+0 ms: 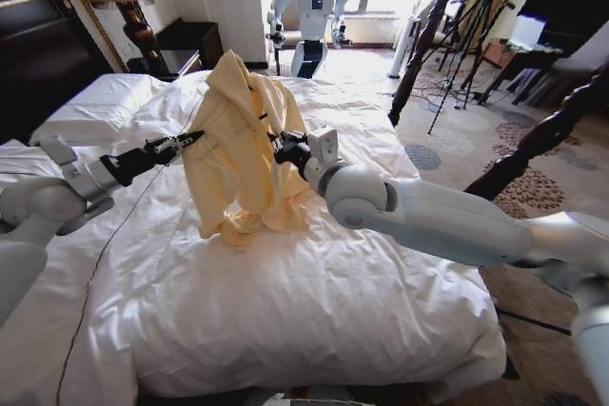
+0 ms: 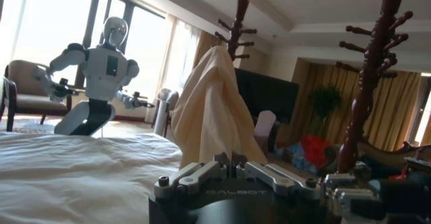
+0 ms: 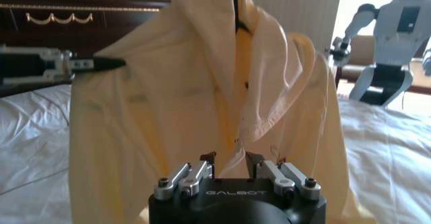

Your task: Pick up the clothes from the bed and hang them on the clothes hanger.

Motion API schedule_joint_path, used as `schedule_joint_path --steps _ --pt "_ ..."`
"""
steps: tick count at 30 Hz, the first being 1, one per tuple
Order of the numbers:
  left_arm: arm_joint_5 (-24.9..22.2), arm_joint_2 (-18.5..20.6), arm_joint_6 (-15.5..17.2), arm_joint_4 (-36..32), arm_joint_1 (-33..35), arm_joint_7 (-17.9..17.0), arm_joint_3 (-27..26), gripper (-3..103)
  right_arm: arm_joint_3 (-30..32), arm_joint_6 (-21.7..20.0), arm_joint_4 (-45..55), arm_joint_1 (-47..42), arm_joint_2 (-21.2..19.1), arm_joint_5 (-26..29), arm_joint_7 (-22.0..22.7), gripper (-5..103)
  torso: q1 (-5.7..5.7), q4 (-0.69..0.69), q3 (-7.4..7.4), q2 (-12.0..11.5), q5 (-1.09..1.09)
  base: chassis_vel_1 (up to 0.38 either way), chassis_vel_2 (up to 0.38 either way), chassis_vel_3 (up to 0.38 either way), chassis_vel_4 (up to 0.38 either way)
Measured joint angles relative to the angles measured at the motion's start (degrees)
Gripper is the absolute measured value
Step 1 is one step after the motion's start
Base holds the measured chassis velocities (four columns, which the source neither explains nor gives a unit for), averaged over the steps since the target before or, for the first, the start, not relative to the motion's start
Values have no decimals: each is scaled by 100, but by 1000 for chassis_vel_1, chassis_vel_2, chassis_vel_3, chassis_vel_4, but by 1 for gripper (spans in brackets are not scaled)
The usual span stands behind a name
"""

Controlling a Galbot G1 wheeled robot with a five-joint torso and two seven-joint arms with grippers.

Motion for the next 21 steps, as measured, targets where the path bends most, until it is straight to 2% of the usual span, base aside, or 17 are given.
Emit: schedule_joint_path --steps 3,4,5,6,7,8,9,10,11,13,14,15,17,18,19,20,21 --pt "-70 -22 -12 -36 5 -2 -84 2 -90 -207 362 -106 -239 208 57 42 0 -2 0 0 3 0 0 0 0" --pt "-70 -22 -12 -36 5 -2 -84 2 -90 -207 362 -106 -239 208 57 42 0 -2 0 0 3 0 0 0 0" --pt "-77 -29 -16 -45 11 6 -100 2 -91 -205 406 -106 -274 204 44 48 0 -2 0 0 3 0 0 0 0" --pt "-83 -48 -30 -66 27 49 -132 2 -67 -153 470 -58 -338 195 -31 54 0 -2 0 0 3 0 0 0 0" --pt "-83 -64 -38 -79 36 97 -150 2 -4 -115 463 30 -382 192 -120 54 0 -1 0 0 3 0 0 0 0" --pt "-83 -84 -50 -118 57 179 -178 2 135 -89 354 198 -459 189 -361 64 0 0 -1 0 -1 0 0 0 0" --pt "-83 -84 -50 -118 57 179 -178 2 135 -89 354 198 -459 189 -361 64 0 0 -1 0 -1 0 0 0 0" --pt "-83 -91 -54 -153 73 217 -194 2 227 -84 170 334 -527 179 -621 64 0 0 -1 0 -1 0 0 0 0" --pt "-83 -94 -58 -174 80 236 -204 2 267 -84 38 437 -567 169 -795 69 0 1 -1 0 0 0 0 0 0" --pt "-82 -98 -78 -277 127 342 -261 2 309 -67 -721 1059 -760 88 -1854 80 1 -1 -1 0 3 0 0 0 0" --pt "-82 -98 -78 -277 127 342 -261 2 309 -67 -721 1059 -760 88 -1854 80 1 -1 -1 0 3 0 0 0 0" --pt "-74 -98 -87 -304 148 383 -282 2 285 -67 -972 1259 -801 82 -2248 86 1 -1 -1 0 2 0 0 0 0" --pt "1 -102 -137 -352 216 550 -348 2 146 -78 -1820 1864 -863 41 -3569 96 1 -2 -1 0 2 0 0 0 0" --pt "1 -102 -137 -352 216 550 -348 2 146 -78 -1820 1864 -863 41 -3569 96 1 -2 -1 0 2 0 0 0 0" --pt "51 -105 -152 -359 239 634 -374 2 91 -83 -2163 2114 -861 -18 -4089 99 1 -1 0 0 3 0 0 0 0" --pt "88 -108 -169 -360 252 689 -385 2 72 -98 -2370 2273 -850 -59 -4424 99 1 0 0 0 2 0 0 0 0" --pt "88 -108 -169 -360 252 689 -385 2 72 -98 -2370 2273 -850 -59 -4424 99 1 0 0 0 2 0 0 0 0"
